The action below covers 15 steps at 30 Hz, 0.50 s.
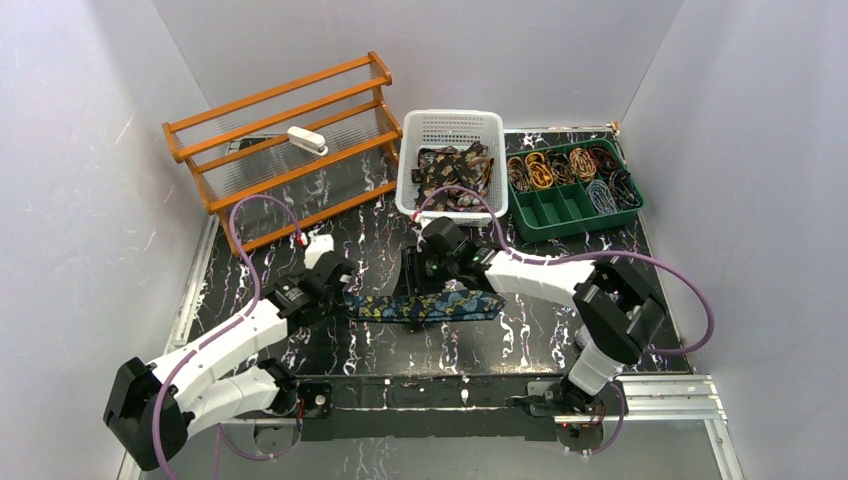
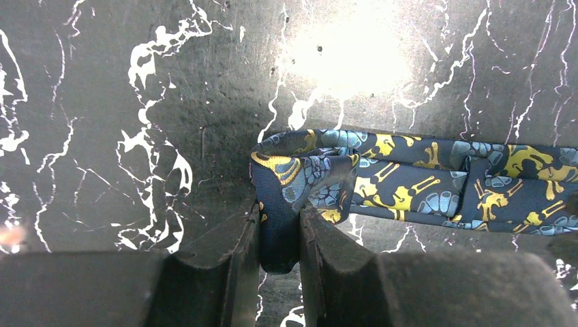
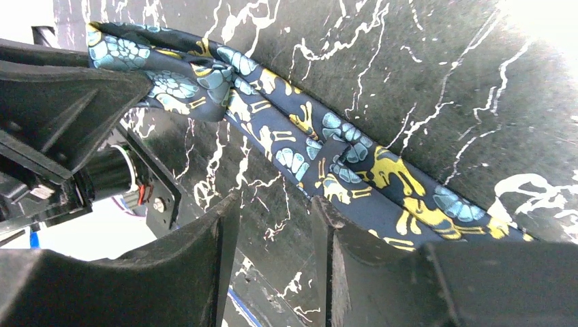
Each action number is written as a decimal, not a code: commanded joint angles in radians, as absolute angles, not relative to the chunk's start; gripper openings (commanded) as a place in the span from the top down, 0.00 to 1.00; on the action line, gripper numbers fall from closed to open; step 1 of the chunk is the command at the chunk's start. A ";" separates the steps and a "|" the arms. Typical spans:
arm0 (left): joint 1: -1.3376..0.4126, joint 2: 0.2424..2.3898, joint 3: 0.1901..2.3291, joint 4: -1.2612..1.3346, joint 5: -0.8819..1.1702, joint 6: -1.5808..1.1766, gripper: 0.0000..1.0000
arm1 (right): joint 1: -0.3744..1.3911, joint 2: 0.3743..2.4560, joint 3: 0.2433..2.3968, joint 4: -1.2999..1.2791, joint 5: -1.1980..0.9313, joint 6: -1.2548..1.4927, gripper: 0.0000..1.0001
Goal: Roll the ties
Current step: Roll the tie at the center of the board.
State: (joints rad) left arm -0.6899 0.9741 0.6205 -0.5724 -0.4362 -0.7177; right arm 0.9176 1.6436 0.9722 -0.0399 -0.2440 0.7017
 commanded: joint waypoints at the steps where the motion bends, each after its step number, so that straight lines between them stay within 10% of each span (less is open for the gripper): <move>1: -0.732 1.018 0.678 -0.628 -0.538 -0.696 0.87 | 0.901 1.558 0.965 -0.063 -0.164 0.694 0.48; 15: -0.951 1.270 0.831 -0.815 -0.861 -0.833 0.86 | 0.825 1.337 0.802 -0.040 0.080 0.791 0.42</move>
